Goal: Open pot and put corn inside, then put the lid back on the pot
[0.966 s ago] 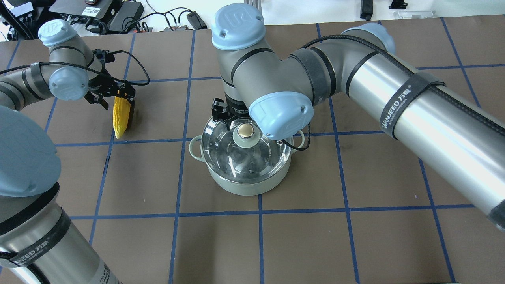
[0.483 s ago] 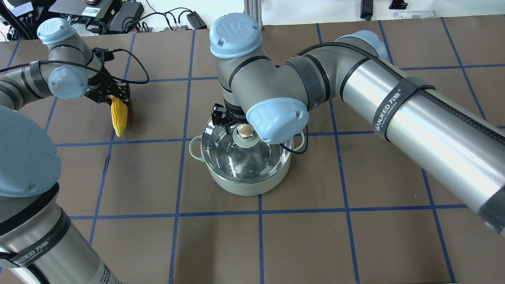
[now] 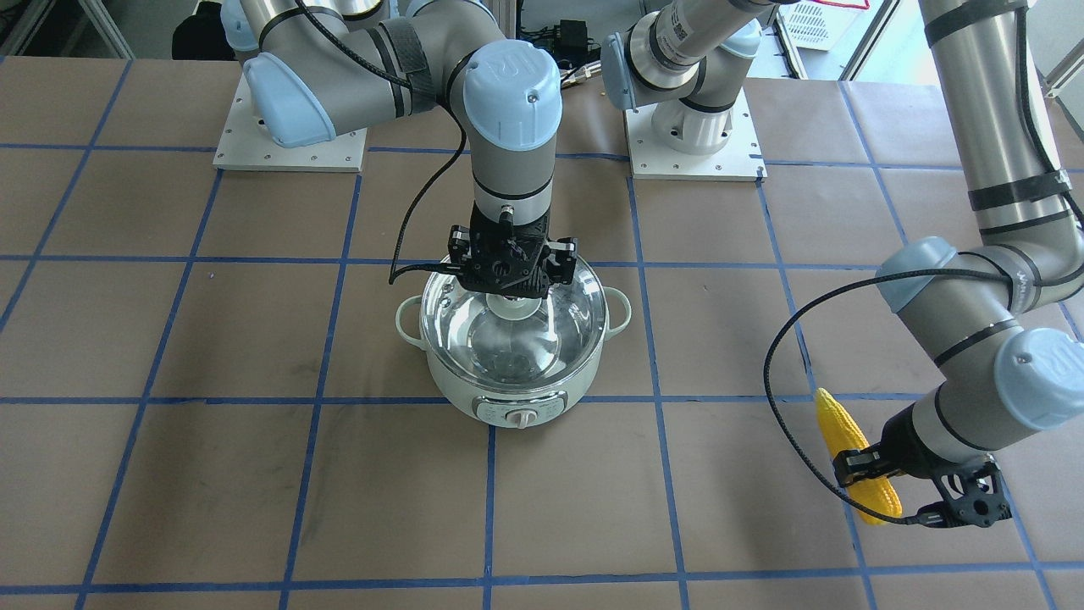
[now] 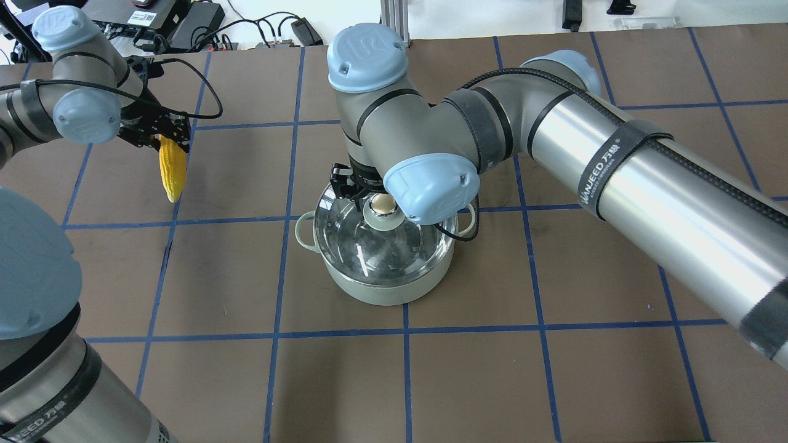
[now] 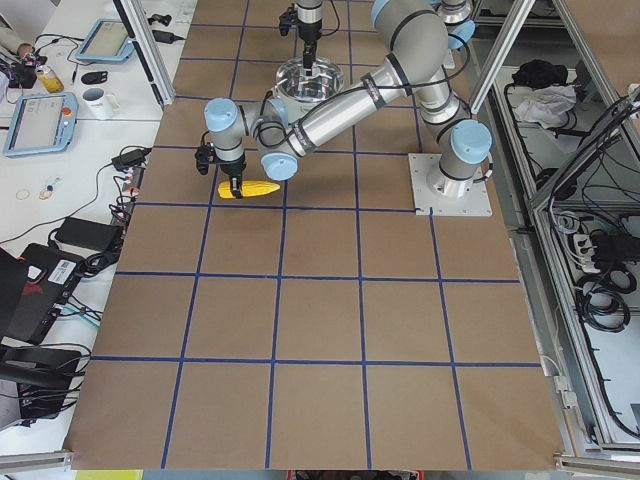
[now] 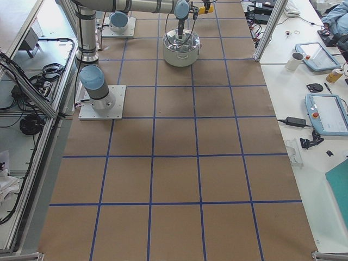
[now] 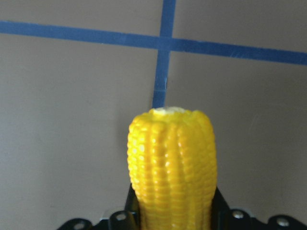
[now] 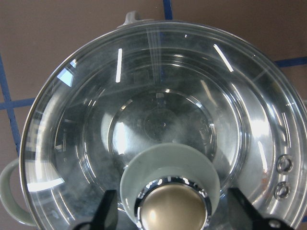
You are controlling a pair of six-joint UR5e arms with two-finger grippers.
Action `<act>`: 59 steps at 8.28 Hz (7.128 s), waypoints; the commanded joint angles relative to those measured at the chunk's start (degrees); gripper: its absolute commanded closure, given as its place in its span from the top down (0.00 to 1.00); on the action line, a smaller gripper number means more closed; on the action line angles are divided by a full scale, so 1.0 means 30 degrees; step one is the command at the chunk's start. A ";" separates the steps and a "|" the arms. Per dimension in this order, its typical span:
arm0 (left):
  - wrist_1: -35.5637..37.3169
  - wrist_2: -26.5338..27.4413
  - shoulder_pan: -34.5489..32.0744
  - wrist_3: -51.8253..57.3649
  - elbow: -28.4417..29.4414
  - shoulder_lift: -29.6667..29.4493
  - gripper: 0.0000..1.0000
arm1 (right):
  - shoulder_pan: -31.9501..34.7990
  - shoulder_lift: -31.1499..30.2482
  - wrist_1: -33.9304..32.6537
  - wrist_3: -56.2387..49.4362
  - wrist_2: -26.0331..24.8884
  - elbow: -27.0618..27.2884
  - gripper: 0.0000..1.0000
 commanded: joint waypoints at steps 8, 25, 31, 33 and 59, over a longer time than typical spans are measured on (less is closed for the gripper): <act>-0.3528 -0.0063 -0.3333 -0.0936 -0.0103 0.4987 0.00 | -0.0212 -0.1532 0.0511 -0.0501 -0.0318 -0.0526 0.33; -0.4378 -0.1352 -1.3388 -1.1572 -0.2007 0.3675 0.00 | -0.9413 -0.6432 0.6930 -1.2807 -0.0933 -0.0497 0.36; -0.3704 -0.1323 -1.3388 -1.1425 -0.2037 0.2911 0.33 | -0.9384 -0.6432 0.6989 -1.2807 -0.0904 -0.0497 0.36; -0.3791 -0.1323 -1.3388 -1.1310 -0.1978 0.2940 1.00 | -0.9384 -0.6432 0.6989 -1.2807 -0.0904 -0.0497 0.36; -1.0913 0.0113 -0.5298 -0.3691 0.3061 0.9063 1.00 | -0.0126 -0.0134 0.1131 -0.0823 -0.0230 -0.1464 0.34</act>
